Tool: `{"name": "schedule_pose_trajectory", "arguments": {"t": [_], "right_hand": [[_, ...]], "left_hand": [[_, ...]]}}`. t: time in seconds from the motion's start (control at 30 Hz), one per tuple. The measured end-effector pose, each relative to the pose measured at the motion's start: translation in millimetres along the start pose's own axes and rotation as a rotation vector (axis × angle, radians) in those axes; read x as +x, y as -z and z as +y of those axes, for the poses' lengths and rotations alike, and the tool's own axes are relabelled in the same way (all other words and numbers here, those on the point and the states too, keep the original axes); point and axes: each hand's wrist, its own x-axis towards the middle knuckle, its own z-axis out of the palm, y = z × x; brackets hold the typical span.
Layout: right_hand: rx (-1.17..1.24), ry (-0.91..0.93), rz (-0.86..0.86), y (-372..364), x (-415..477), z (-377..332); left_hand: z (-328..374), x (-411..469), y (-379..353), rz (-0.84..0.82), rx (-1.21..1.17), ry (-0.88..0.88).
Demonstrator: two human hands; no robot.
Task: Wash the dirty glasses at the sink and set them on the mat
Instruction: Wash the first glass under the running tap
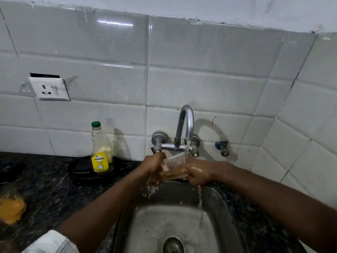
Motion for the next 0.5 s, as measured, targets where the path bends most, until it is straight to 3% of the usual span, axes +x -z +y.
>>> {"name": "schedule_pose_trajectory", "arguments": {"t": [0.03,0.13,0.17,0.23,0.3,0.33,0.37,0.47,0.5], "right_hand": [[0.002,0.011,-0.028,1,1,-1],[0.151,-0.053,-0.011,3,5,0],[0.155,-0.035,-0.004,0,6,3],[0.025,0.029,0.007,-2,6,5],[-0.140,0.083,0.038,-3,3,5],[-0.128,0.064,0.026,-4,1,4],[-0.073,0.035,0.016,-5,3,5],[0.104,-0.043,0.047,-5,5,4],[0.112,-0.024,0.055,-5,5,5]], "left_hand": [[-2,-2,0,0.018,-0.047,-0.045],[-19,-9,-6,0.299,-0.102,-0.571],[-22,-7,-8,0.351,-0.065,-0.648],[-10,2,-8,0.300,-0.012,-0.414],[3,5,-4,0.100,0.089,-0.002],[2,7,-2,0.040,0.084,0.069],[-1,8,0,0.034,0.029,0.034],[-13,-3,-6,0.301,-0.114,-0.440],[-16,-3,-9,0.372,-0.086,-0.523]]}}
